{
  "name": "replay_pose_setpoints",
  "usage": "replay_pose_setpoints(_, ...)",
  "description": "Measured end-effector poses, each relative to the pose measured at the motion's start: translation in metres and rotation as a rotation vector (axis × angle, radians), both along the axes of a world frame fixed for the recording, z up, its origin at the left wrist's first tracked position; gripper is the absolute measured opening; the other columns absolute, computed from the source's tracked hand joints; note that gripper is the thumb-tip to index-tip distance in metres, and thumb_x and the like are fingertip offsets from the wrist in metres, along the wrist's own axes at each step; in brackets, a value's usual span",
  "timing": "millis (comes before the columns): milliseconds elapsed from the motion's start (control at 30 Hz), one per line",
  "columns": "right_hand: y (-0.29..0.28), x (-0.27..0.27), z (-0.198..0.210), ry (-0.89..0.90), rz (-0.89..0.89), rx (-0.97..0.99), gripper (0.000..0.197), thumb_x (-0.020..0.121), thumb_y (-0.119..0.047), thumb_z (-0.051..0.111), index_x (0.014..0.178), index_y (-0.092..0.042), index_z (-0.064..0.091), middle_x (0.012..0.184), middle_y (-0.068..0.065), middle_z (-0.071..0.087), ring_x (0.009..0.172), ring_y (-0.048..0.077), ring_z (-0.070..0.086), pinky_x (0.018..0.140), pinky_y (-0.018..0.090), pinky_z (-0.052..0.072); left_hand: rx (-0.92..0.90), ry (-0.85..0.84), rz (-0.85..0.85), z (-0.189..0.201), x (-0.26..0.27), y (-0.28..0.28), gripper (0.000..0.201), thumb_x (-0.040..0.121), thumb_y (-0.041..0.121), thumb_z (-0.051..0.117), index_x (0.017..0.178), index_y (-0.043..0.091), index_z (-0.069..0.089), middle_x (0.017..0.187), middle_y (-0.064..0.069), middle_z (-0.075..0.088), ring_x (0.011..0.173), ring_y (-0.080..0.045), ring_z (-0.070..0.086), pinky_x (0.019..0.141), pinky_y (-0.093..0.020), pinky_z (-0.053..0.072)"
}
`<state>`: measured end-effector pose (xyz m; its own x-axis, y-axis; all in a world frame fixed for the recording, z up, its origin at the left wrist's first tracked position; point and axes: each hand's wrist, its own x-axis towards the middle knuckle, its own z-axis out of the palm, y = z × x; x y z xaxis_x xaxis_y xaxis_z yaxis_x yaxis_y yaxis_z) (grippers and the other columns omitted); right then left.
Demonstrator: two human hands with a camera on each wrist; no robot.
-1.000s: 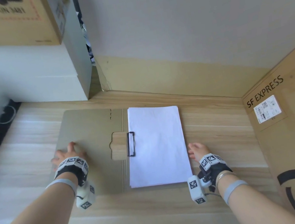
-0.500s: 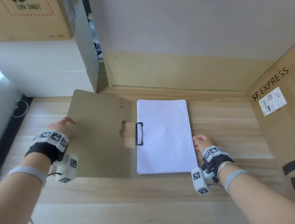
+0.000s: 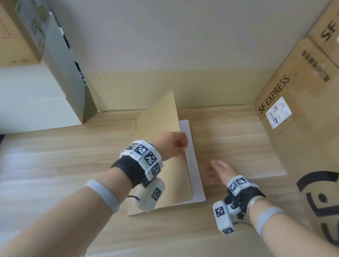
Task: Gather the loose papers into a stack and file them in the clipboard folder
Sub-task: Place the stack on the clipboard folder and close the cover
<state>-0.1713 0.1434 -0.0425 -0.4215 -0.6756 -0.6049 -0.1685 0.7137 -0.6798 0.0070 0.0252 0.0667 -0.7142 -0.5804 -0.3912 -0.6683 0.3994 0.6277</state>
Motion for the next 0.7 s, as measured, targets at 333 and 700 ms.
replay_pose_setpoints(333,0.009,-0.007,-0.031,-0.109,0.067,0.016,0.034,0.094,-0.016,0.050,0.128,-0.010,0.054,0.105,0.004,0.063,0.079,0.010,0.062,0.078,0.024,0.050,-0.143,-0.419,-0.203,-0.105,-0.068,0.030,0.039,0.090,0.022,0.047,0.129,0.022,0.049,0.130,-0.009,0.042,0.121,-0.033,0.043,0.097,-0.043,0.044)
replay_pose_setpoints(700,-0.007,-0.012,-0.065,0.016,0.096,0.054,0.023,0.088,-0.028,0.054,0.078,-0.043,0.068,0.078,-0.006,0.071,0.090,0.020,0.070,0.092,0.042,0.053,-0.052,-0.393,0.636,-0.139,0.022,0.006,0.050,0.087,0.021,0.043,0.132,0.043,0.040,0.144,-0.007,0.026,0.131,-0.033,0.028,0.108,-0.045,0.031)
